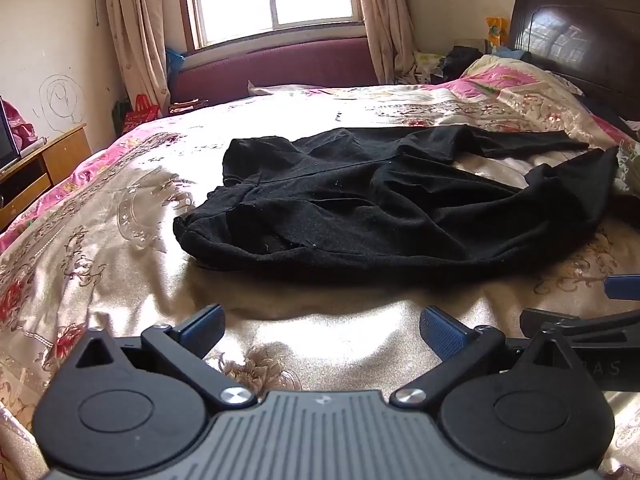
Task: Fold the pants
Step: 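Reach both grippers to the black pants waistband and close on it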
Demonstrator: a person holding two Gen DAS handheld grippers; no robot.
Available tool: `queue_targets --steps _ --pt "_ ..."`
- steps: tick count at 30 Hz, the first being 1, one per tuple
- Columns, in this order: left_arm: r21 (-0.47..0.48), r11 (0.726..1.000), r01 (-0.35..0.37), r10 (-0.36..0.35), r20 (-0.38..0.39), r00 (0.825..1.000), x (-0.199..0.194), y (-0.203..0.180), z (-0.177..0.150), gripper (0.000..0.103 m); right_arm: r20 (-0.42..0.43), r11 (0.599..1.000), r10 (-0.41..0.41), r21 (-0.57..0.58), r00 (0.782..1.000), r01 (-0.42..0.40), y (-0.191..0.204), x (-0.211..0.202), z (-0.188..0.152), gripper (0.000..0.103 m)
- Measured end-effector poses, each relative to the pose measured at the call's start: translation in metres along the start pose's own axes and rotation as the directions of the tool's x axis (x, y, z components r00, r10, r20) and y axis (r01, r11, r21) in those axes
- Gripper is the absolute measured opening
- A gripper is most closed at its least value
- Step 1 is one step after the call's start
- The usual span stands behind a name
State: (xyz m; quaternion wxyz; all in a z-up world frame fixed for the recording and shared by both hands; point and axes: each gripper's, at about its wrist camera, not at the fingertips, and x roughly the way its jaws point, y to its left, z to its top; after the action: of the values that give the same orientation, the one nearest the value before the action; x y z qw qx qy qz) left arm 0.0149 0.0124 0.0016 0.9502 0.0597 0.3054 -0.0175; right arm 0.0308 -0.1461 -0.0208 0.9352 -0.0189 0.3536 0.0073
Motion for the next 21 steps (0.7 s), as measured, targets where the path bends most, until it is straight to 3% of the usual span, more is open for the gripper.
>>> queue_targets --steps 9,17,21 --pt "-0.015 0.998 -0.055 0.055 0.028 0.998 0.032 0.034 0.022 0.103 0.050 0.990 0.074 -0.120 0.996 -0.067 0.033 0.029 0.036 0.093" --pt "0.002 0.993 -0.121 0.121 0.028 0.992 0.083 0.074 0.041 0.103 0.051 0.908 0.163 -0.398 0.985 -0.129 0.091 0.074 0.058 0.093" --pt "0.040 0.994 -0.099 0.099 0.009 0.995 0.106 0.081 0.042 0.103 0.011 0.872 0.212 -0.454 0.977 -0.184 0.100 0.099 0.057 0.089"
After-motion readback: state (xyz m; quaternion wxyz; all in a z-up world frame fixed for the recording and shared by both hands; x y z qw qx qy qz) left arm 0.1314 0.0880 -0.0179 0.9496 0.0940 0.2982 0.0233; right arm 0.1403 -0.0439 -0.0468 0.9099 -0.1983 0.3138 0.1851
